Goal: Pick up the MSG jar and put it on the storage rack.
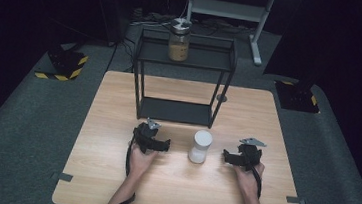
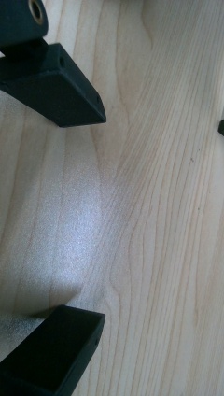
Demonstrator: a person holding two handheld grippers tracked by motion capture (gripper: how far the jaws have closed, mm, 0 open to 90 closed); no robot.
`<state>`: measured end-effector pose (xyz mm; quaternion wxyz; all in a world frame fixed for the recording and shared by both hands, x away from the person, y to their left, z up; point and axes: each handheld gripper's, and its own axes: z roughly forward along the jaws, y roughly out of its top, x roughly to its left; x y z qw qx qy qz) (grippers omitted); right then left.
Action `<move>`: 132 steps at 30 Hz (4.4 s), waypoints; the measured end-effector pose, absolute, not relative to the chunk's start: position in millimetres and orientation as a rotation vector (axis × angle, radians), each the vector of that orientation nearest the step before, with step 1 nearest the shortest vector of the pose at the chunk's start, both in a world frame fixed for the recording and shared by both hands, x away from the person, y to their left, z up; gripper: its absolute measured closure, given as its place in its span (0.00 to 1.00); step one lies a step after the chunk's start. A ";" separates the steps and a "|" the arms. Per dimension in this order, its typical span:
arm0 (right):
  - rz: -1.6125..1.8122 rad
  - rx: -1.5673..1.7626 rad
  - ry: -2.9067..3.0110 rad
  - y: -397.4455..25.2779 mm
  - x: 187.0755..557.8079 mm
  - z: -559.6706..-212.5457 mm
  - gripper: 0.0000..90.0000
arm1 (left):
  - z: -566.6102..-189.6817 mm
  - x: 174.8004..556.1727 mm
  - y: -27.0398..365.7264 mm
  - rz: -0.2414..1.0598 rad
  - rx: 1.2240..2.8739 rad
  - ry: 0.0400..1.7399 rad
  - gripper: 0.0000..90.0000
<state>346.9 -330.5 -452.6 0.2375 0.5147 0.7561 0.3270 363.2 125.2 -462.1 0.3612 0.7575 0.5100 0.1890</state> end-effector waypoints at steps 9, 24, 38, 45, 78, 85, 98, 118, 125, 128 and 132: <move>0.885 1.404 2.091 -329.9 348.5 -451.2 0.01 | -462.0 363.2 124.7 0.489 1.954 1.313 0.01; 0.926 1.367 2.123 -340.3 336.4 -451.0 0.00 | -461.2 363.2 122.0 0.501 1.967 1.312 0.01; 1.004 1.288 2.173 -348.6 319.4 -450.3 0.00 | -460.4 362.9 118.4 0.516 1.981 1.314 0.01; 1.056 1.205 2.206 -342.3 311.3 -446.6 0.00 | -460.2 362.9 117.6 0.521 1.987 1.312 0.01; 1.243 0.998 2.303 -295.5 324.7 -432.2 0.03 | -459.7 362.6 114.1 0.535 1.998 1.313 0.01; 1.261 0.971 2.290 -282.5 330.3 -430.7 0.06 | -459.7 362.5 114.0 0.535 1.998 1.313 0.01; 1.293 0.966 2.260 -273.5 337.1 -434.5 0.21 | -459.7 362.3 113.6 0.538 1.999 1.313 0.02; 1.295 0.913 2.246 -270.6 335.4 -433.0 0.37 | -459.8 361.9 113.6 0.540 1.997 1.314 0.02; 1.295 0.913 2.239 -269.9 334.0 -433.5 0.38 | -460.0 362.0 114.3 0.537 1.993 1.314 0.02; 1.295 0.912 2.236 -269.8 333.6 -433.7 0.38 | -460.1 362.0 114.5 0.536 1.993 1.313 0.02; 1.290 0.909 2.241 -269.7 334.1 -432.6 0.38 | -460.1 362.0 114.7 0.536 1.992 1.314 0.02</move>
